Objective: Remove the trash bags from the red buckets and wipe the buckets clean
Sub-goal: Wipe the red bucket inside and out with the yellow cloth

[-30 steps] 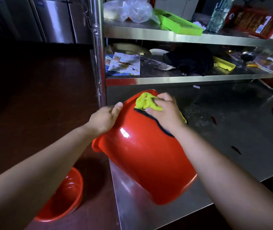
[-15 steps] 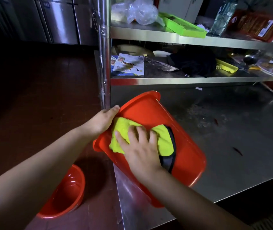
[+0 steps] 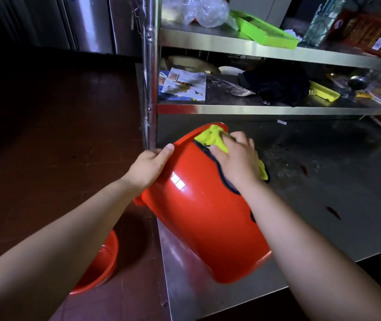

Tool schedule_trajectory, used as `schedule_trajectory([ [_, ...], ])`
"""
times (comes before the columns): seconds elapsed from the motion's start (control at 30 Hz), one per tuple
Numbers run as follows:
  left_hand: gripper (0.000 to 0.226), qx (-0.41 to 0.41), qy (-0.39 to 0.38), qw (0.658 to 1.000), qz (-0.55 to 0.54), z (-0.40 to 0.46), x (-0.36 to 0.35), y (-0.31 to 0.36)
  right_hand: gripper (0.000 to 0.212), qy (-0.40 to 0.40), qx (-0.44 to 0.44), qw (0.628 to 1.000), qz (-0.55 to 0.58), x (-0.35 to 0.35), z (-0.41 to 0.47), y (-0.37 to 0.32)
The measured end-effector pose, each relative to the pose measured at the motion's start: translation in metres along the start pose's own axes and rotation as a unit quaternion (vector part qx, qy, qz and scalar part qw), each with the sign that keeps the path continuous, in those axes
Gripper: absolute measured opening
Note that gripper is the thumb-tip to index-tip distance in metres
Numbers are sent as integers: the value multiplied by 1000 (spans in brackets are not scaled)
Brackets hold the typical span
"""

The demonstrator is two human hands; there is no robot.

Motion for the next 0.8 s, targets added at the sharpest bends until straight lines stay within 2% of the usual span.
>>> schedule_trajectory([
  [0.1, 57, 0, -16, 999, -30, -2, -3, 2, 43, -60, -90, 994, 35, -1, 14, 15],
  [0.17, 50, 5, -24, 999, -37, -3, -4, 4, 45, -64, -86, 994, -2, 4, 6, 11],
  [0.33, 44, 7, -34, 998, -49, -3, -7, 8, 52, 63, 80, 989, -108, 22, -70, -23],
  [0.4, 41, 7, -21, 999, -39, -1, -12, 13, 60, 61, 126, 978, -153, 18, -103, -32],
  [0.5, 41, 4, -2, 1000, -17, 4, -19, 21, 50, 52, 222, 954, -193, 7, -149, -41],
  [0.63, 53, -25, 69, 992, 100, 10, -18, 19, 46, 39, 325, 924, -198, 2, -166, -38],
  [0.7, 54, -27, 80, 990, 109, 11, -20, 16, 47, 36, 307, 934, -178, 11, -148, -32],
  [0.8, 56, -24, 88, 990, 110, 11, -20, 12, 59, 32, 175, 974, -143, 27, -110, -9],
])
Point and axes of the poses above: each hand's wrist, its own z-axis towards the middle knuckle, its own x-axis out of the back of the hand, y = z × x, the point moved 3 cm from there along z, towards the middle knuckle, and after that the axes turned 11 degrees about y, right-handed, at the moved point
